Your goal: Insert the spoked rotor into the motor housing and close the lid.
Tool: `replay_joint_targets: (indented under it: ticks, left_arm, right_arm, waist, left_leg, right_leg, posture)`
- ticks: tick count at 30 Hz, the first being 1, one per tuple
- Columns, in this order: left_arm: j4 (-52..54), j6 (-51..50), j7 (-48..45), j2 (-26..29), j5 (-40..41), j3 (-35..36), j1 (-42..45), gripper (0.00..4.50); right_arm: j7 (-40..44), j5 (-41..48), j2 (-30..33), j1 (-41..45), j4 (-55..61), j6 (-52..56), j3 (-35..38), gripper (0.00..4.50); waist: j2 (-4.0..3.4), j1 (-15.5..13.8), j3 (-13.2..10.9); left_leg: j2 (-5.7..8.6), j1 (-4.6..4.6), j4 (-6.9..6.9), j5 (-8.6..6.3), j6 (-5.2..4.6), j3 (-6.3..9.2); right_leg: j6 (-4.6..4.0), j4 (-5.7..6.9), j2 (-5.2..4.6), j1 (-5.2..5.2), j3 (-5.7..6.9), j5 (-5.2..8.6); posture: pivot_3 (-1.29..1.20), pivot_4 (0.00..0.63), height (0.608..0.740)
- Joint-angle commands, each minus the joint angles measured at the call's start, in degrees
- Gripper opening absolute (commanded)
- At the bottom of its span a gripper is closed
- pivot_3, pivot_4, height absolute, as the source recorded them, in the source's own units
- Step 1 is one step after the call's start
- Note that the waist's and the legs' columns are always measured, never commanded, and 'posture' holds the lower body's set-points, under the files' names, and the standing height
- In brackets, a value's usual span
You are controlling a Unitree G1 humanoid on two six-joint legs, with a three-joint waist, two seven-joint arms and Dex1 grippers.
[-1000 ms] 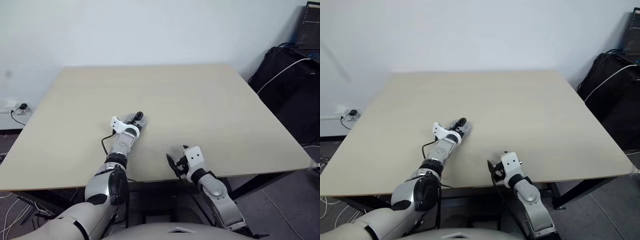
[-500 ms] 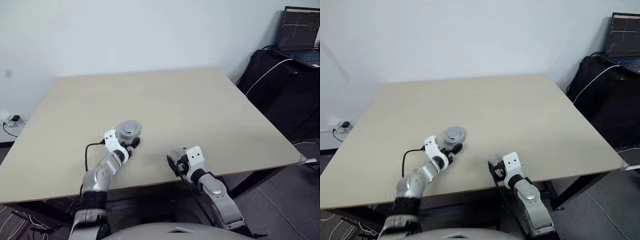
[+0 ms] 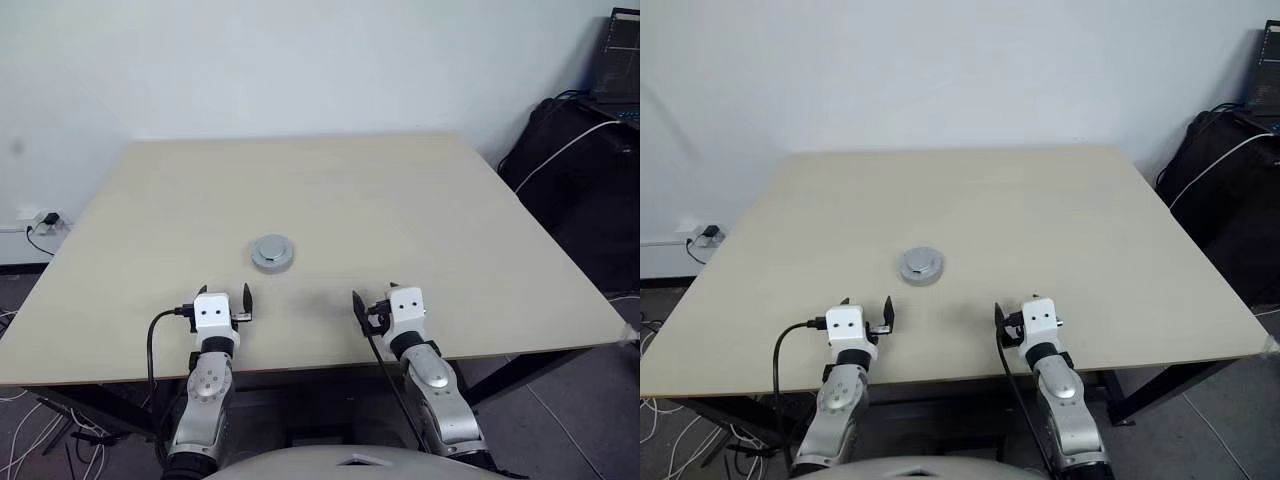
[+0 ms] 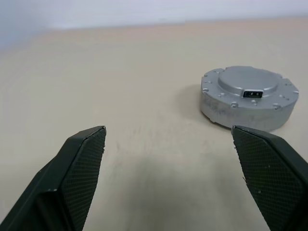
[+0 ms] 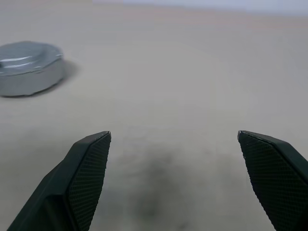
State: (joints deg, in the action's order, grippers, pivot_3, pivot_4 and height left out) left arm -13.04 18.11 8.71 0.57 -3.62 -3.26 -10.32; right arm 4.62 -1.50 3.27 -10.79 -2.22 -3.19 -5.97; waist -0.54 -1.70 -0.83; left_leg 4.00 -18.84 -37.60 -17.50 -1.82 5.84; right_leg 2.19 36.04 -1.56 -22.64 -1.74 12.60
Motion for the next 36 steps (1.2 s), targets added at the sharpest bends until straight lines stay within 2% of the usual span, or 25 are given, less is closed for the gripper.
replay_joint_targets:
  ticks: [1,11,36]
  left_arm:
    - [0.0,4.83,0.07,-0.42,-0.99,0.07,0.77,4.43]
    - [-0.68,5.77,-3.83,-1.26,1.78,0.46,0.0,4.43]
    - [-2.33,6.2,-6.43,-2.01,1.4,0.5,0.07,4.43]
  right_arm:
    - [-1.65,-0.06,-1.2,-0.96,-0.59,-6.88,0.94,4.5]
    - [-1.73,0.89,-1.71,-0.78,-3.6,-12.35,2.28,4.5]
    - [-0.13,3.23,-2.78,-0.64,-5.31,-13.4,3.48,4.5]
  waist:
    - [-0.01,0.02,-0.02]
    - [-0.02,0.46,-0.16]
    - [-0.03,0.46,-0.2]
  left_leg:
    - [0.0,-0.02,0.0,0.0,-0.01,0.0]
    - [-0.01,0.04,-0.06,0.02,-0.07,-0.01]
    - [-0.02,0.04,-0.06,0.01,-0.09,0.01]
  right_leg:
    - [0.01,0.0,0.0,0.0,0.02,0.0]
    - [0.01,0.01,-0.02,0.09,0.2,0.02]
    - [0.0,0.01,-0.02,0.09,0.19,0.03]
  posture:
    - [0.0,0.0,0.74]
    - [0.0,0.0,0.74]
    - [0.0,0.0,0.74]
